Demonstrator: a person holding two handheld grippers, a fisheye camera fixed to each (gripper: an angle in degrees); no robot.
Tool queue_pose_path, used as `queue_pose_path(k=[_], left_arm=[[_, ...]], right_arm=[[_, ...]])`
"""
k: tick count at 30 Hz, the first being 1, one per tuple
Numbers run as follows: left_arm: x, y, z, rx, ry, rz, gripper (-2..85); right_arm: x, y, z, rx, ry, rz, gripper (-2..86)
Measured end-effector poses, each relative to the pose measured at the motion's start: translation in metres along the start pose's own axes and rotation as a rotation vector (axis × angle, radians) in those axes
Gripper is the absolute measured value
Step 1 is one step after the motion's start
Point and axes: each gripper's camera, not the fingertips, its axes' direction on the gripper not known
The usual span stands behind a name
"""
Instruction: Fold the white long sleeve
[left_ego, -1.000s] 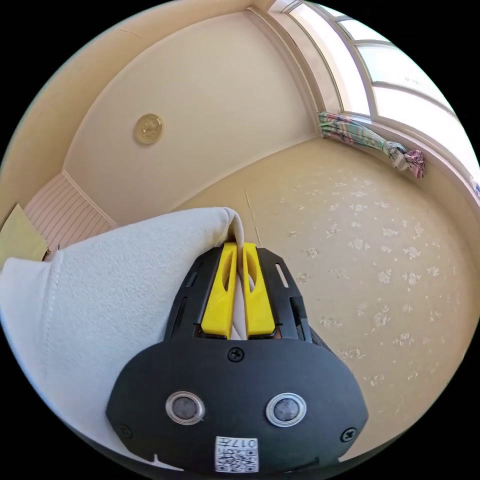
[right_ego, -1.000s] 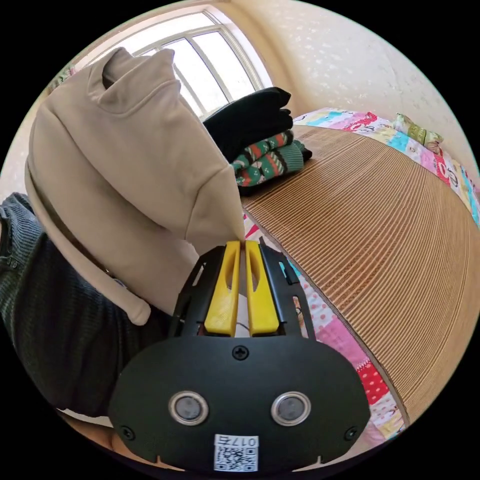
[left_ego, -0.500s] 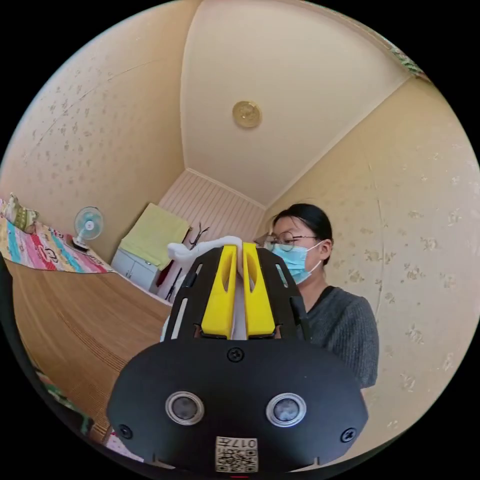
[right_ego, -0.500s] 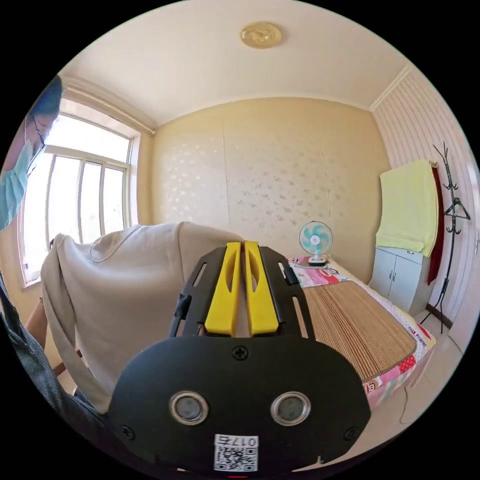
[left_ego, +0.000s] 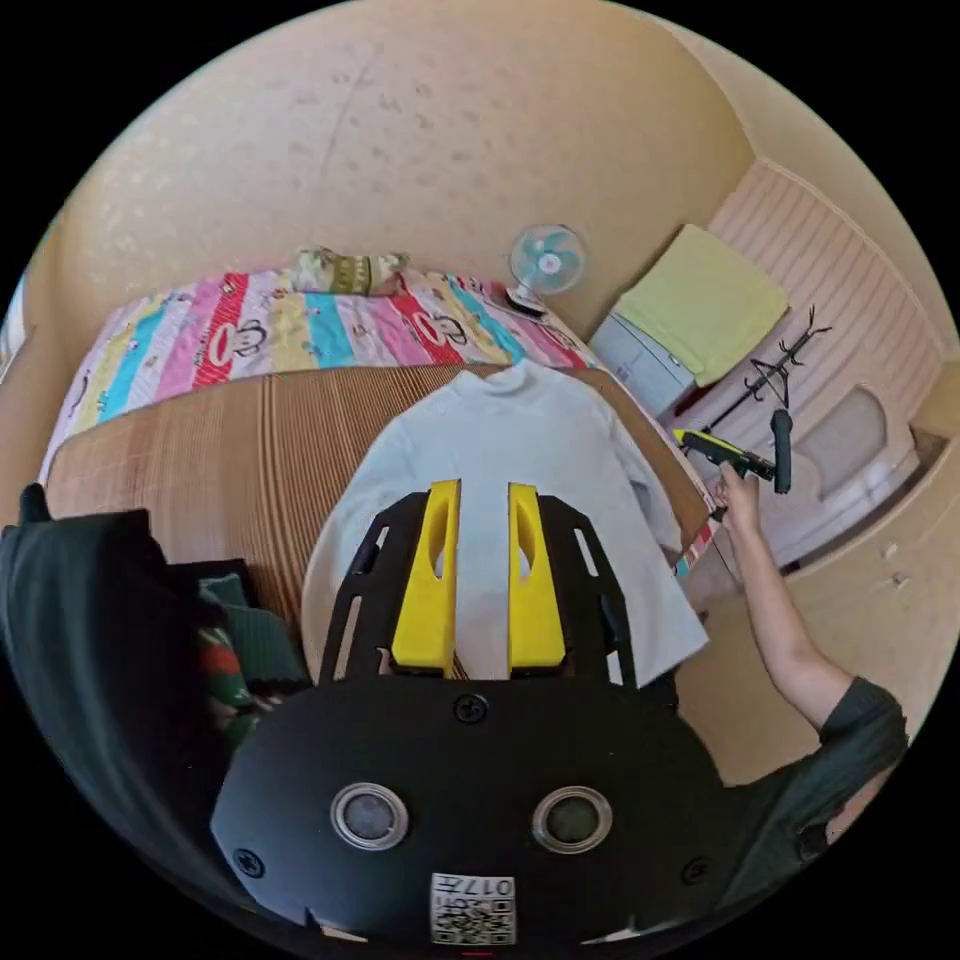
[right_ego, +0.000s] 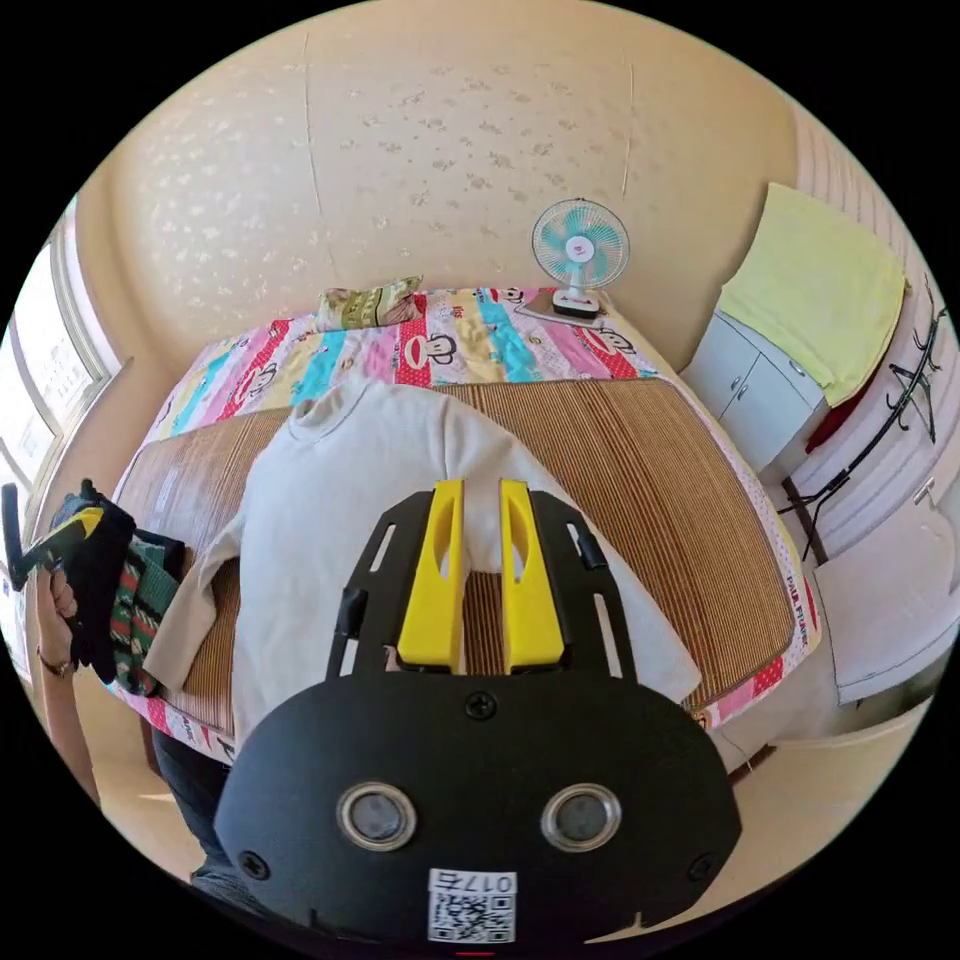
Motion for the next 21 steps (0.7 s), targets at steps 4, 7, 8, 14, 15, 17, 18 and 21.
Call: queue_pose_path(k=[4,7,8,14,15,17,18,21], left_arm=[[0.044,0.094,0.212,-0.32,-0.059,0.092,9.8],[0.055,0.164,0.311,-0.452,-0.196,0.095,10.9],[0.059,0.193,0.338,-0.498,-0.184,0.105,11.4],[0.124,0.308,0.294,-0.368,-0.285,0.169,10.4],[0.127,0.317,0.285,-0.367,-0.273,0.16,10.3],[0.12,0.348,0.235,-0.31,-0.211,0.064,8.6],[0.113,0.355,0.218,-0.279,-0.196,0.026,8.5],[0.06,0.386,0.117,-0.059,-0.246,-0.194,11.3]], right_arm=[[-0.03,0.088,0.083,-0.186,-0.101,-0.144,5.2],[-0.051,0.152,0.127,-0.334,-0.084,-0.197,2.9],[-0.053,0.164,0.134,-0.365,-0.091,-0.2,2.2],[-0.022,0.256,0.105,-0.33,-0.086,-0.079,0.8],[-0.015,0.267,0.097,-0.343,-0.073,-0.058,0.7],[-0.004,0.279,0.09,-0.345,-0.069,-0.037,0.6],[0.001,0.283,0.088,-0.35,-0.08,-0.033,0.6],[0.016,0.281,0.092,-0.363,-0.119,-0.005,0.5]])
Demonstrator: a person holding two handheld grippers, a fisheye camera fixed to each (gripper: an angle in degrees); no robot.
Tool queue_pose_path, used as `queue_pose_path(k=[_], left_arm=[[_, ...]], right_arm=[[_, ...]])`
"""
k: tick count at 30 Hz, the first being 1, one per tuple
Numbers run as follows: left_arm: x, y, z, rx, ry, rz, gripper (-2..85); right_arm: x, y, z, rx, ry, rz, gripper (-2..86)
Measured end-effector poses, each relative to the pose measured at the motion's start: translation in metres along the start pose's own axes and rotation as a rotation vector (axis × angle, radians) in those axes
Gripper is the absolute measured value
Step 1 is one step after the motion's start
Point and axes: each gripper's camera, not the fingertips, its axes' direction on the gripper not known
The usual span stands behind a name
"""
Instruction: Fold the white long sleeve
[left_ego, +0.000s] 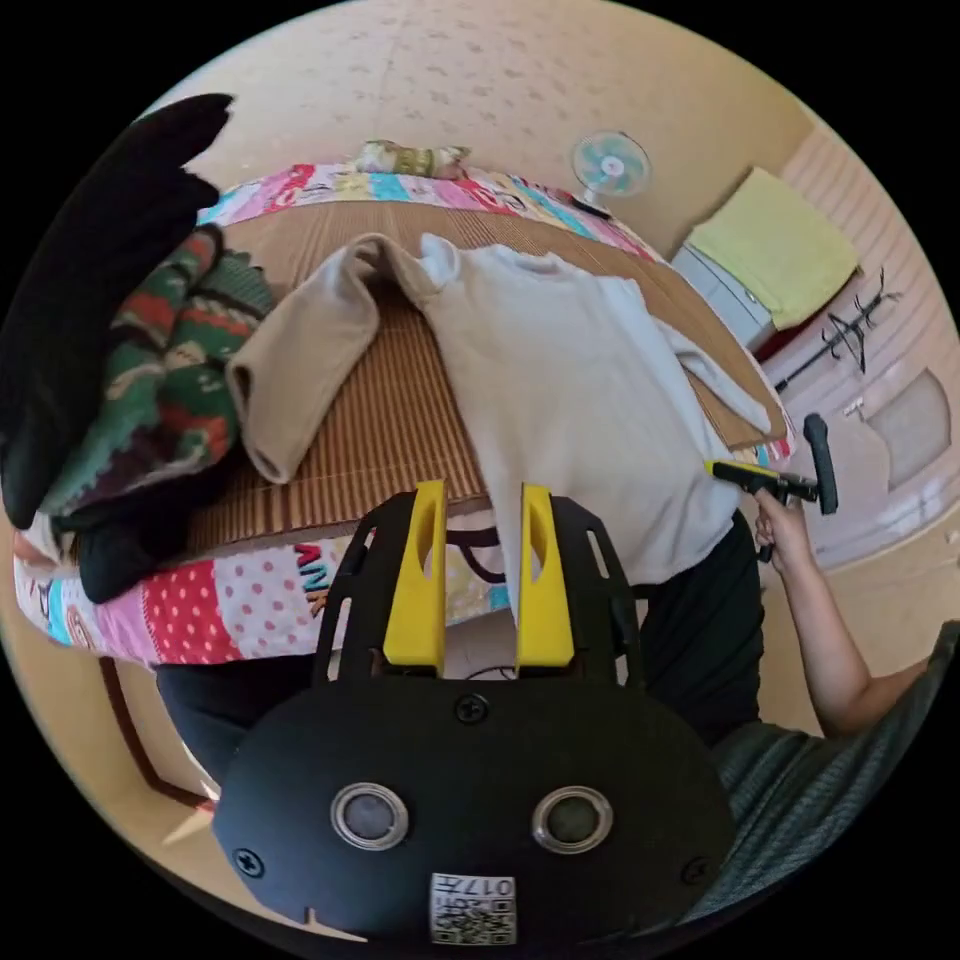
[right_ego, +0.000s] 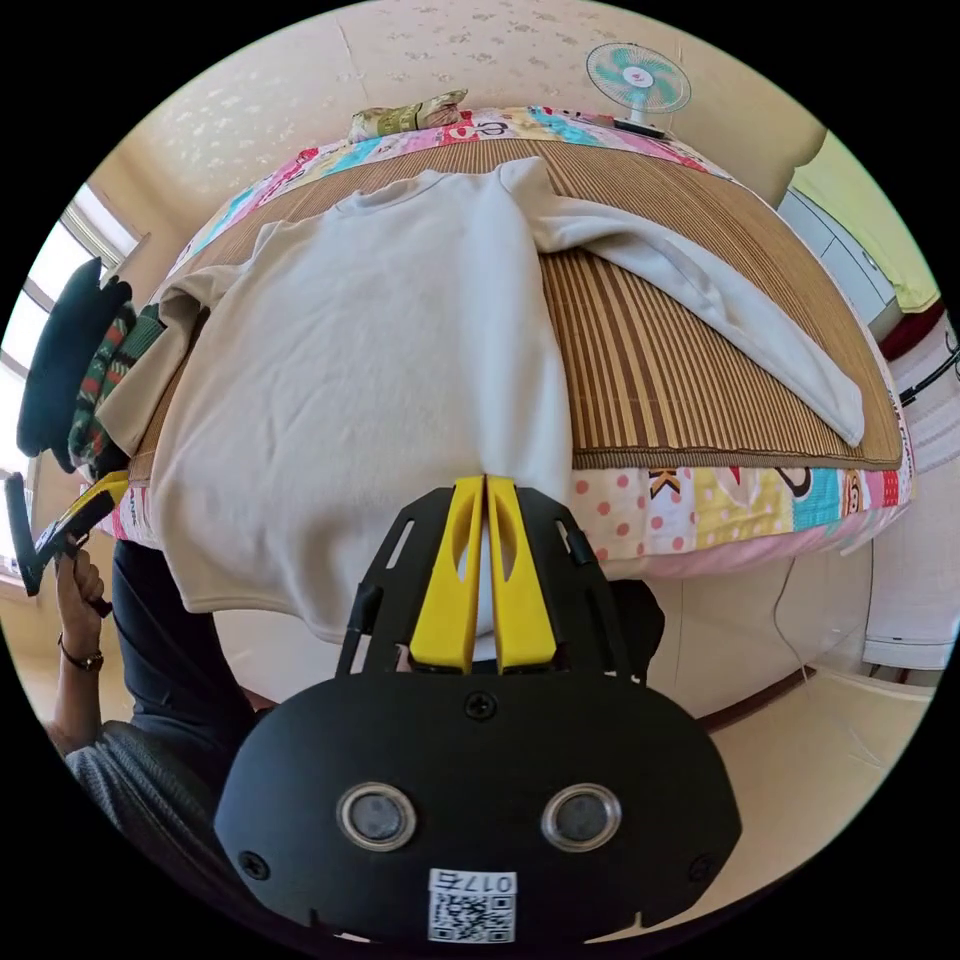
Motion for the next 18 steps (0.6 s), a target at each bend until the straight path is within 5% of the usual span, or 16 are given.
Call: queue_pose_path(k=[4,13,18], left_arm=[[-0.088,0.005,-0.102,0.246,-0.205,-0.173,11.1],[-0.079,-0.03,-0.114,0.196,-0.495,-0.04,8.9],[-0.093,-0.051,-0.126,0.047,-0.428,-0.04,3.8]], right_arm=[[0.017,-0.012,0.001,-0.072,-0.03,0.042,0.6],[0.039,0.007,-0.017,-0.042,-0.011,0.033,1.0],[0.039,0.031,-0.047,0.052,-0.093,0.032,2.4]])
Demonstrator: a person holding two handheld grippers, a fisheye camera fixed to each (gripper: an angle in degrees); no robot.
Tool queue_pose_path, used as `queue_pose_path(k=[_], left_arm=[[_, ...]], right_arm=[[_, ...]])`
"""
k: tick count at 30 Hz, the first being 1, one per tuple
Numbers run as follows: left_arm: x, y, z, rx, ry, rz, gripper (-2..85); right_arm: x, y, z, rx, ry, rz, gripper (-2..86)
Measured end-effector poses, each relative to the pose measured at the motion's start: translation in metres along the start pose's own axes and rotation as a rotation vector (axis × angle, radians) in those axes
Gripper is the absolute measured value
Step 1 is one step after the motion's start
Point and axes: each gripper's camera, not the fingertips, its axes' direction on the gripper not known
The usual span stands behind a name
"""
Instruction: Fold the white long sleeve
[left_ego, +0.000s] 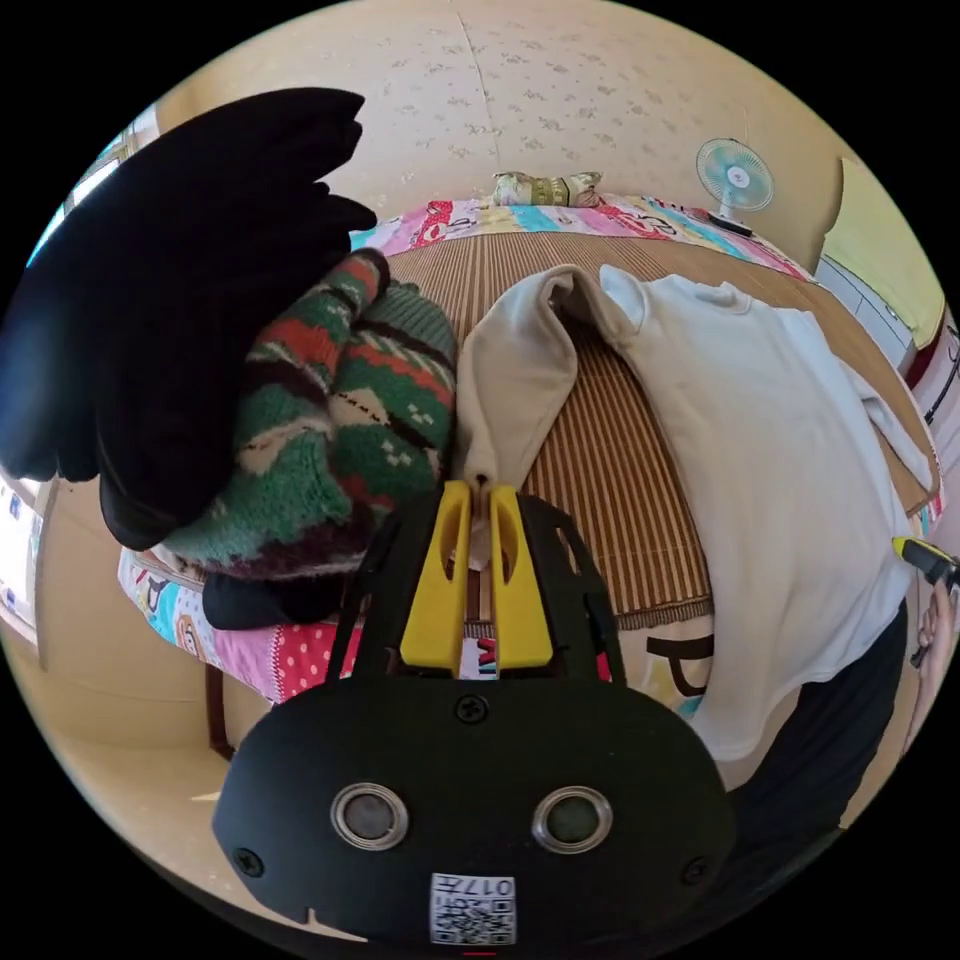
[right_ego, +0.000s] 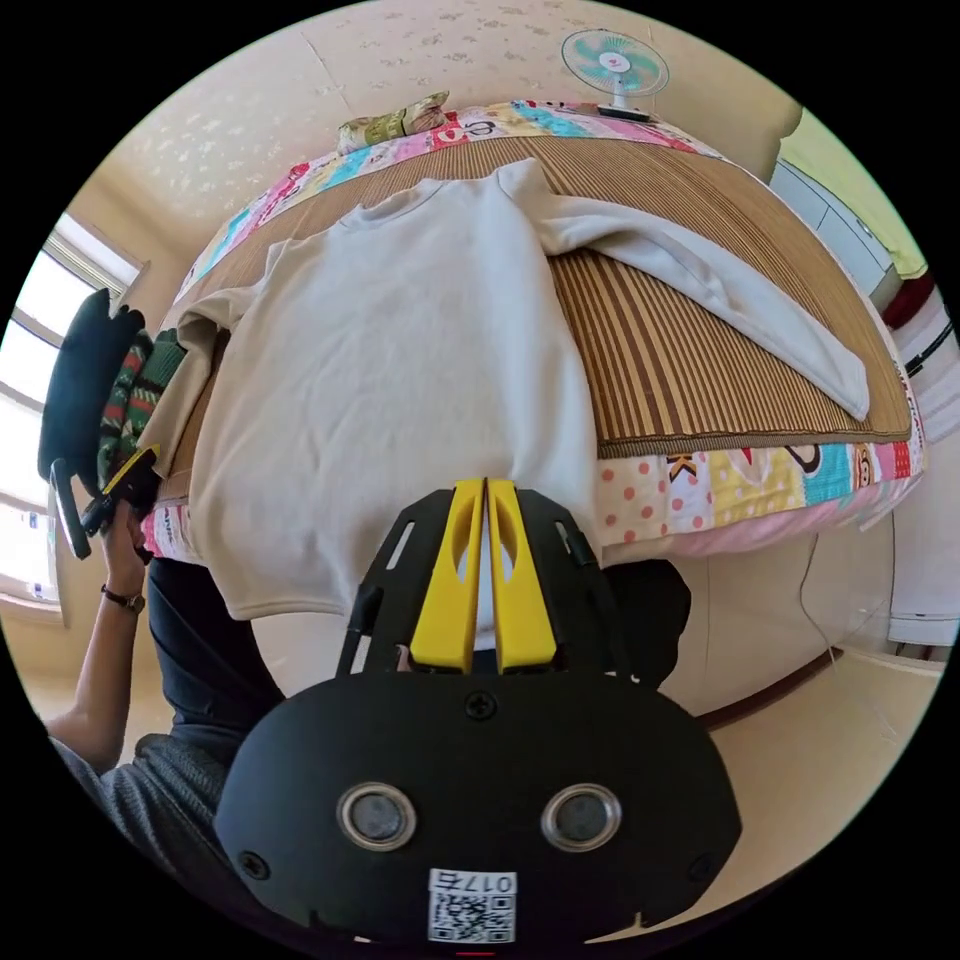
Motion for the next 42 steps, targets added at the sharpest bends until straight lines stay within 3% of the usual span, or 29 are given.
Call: queue_pose_path(k=[3,8,10,14,18,23,30,32,37,42], left_arm=[[-0.052,0.002,-0.069,0.064,0.275,-0.064,3.0],[-0.142,-0.016,-0.214,0.154,0.959,-0.019,3.2],[-0.166,-0.026,-0.251,0.15,1.087,-0.004,3.5],[-0.207,-0.041,-0.316,0.127,1.202,-0.063,3.7],[-0.236,-0.045,-0.372,0.196,1.192,-0.094,5.7],[-0.292,-0.033,-0.444,0.335,1.066,-0.151,11.3],[-0.258,-0.037,-0.408,0.135,0.829,-0.066,12.2],[-0.224,-0.025,-0.351,-0.016,0.811,-0.078,14.5],[-0.176,0.004,-0.274,-0.222,0.812,-0.103,15.4],[-0.164,0.003,-0.264,-0.289,0.818,-0.09,7.7]], right_arm=[[-0.028,0.021,-0.031,0.139,-0.117,-0.174,4.9],[-0.099,0.042,-0.063,0.234,-0.152,-0.545,11.5],[-0.14,0.045,-0.074,0.266,-0.223,-0.746,14.9],[-0.199,0.036,-0.087,0.324,-0.279,-0.929,17.9],[-0.248,0.0,-0.114,0.459,-0.251,-0.996,7.6],[-0.214,-0.128,-0.163,0.446,-0.545,-0.818,4.4],[0.025,-0.289,-0.204,0.711,-0.898,-0.215,4.6],[0.091,-0.307,-0.183,0.705,-0.889,-0.06,4.9],[0.244,-0.292,-0.079,0.283,-0.636,0.322,7.3],[0.296,-0.214,-0.061,0.193,-0.493,0.301,6.4]])
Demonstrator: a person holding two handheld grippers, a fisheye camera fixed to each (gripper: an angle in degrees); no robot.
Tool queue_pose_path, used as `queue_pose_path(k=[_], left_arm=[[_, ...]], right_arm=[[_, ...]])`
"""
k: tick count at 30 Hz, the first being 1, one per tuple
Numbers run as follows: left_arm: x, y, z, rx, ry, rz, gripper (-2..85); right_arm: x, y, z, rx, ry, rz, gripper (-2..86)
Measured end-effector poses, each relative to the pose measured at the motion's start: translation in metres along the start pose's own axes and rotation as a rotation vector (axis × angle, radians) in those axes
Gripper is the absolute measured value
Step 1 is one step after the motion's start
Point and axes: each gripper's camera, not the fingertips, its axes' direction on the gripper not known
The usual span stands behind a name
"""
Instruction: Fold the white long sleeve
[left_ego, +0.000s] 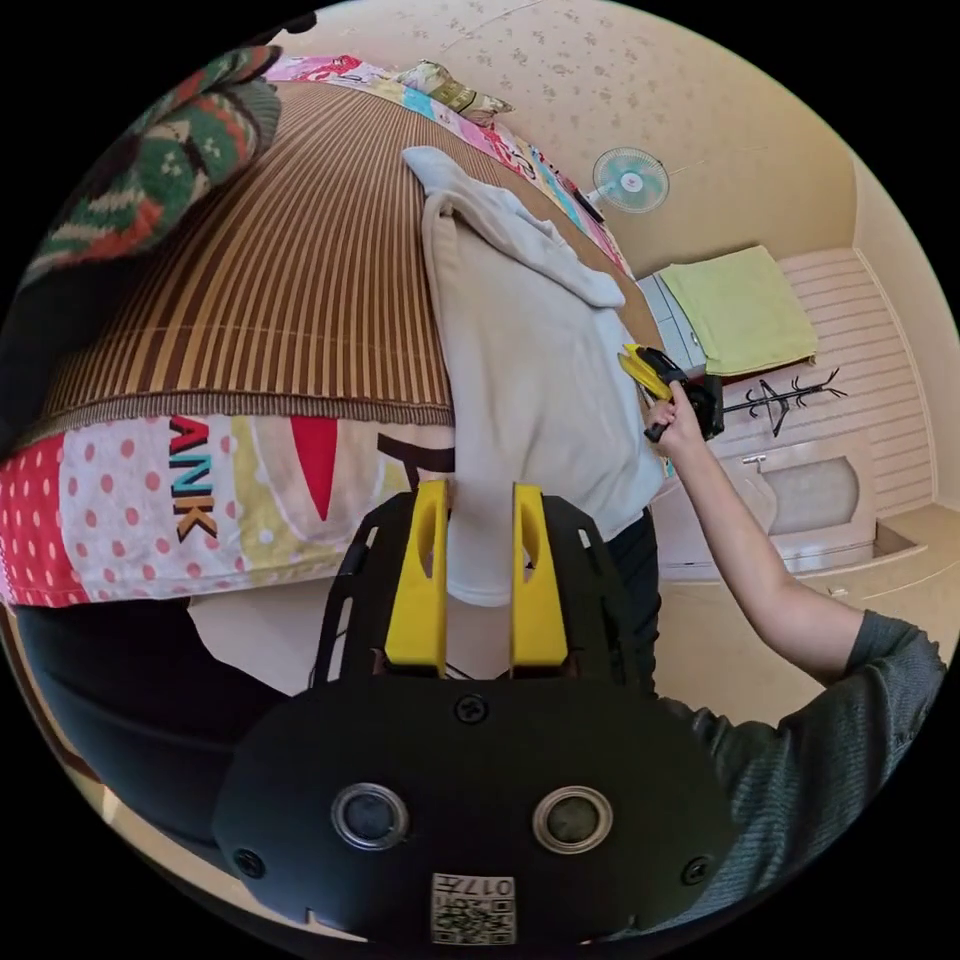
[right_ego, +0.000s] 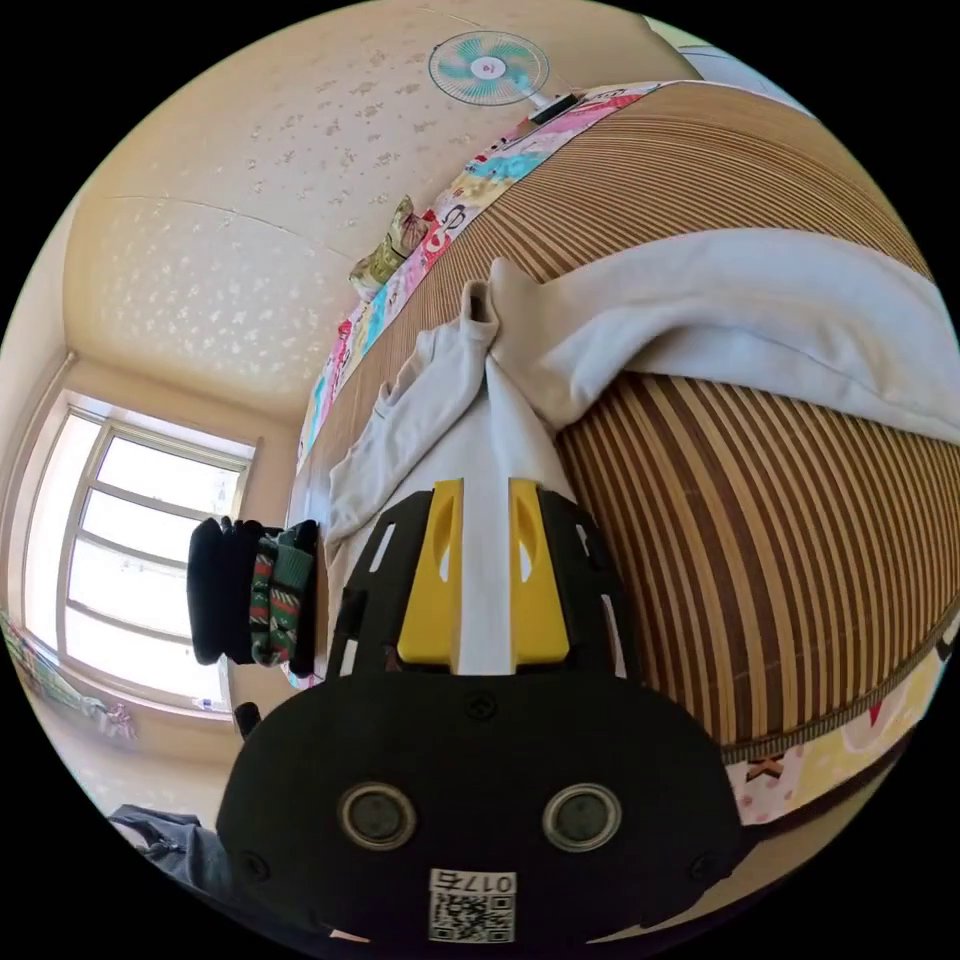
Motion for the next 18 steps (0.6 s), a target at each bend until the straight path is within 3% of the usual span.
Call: queue_pose_path(k=[3,5,7,11,18], left_arm=[[0.001,-0.009,-0.012,-0.02,0.144,0.114,1.7],[-0.031,0.001,-0.05,0.07,0.296,0.089,0.2],[-0.058,0.016,-0.075,0.133,0.32,0.024,-0.1],[-0.085,0.046,-0.106,0.145,0.121,-0.155,1.1],[-0.081,0.07,-0.165,0.277,0.062,-0.208,5.0]], right_arm=[[0.015,0.036,-0.037,0.045,-0.036,-0.021,6.6],[0.021,0.051,-0.065,0.096,-0.056,-0.018,7.5],[0.034,0.059,-0.102,0.165,-0.05,0.017,9.5],[0.07,0.038,-0.144,0.22,-0.077,0.13,12.8],[0.149,-0.016,-0.185,0.429,-0.163,0.512,16.4]])
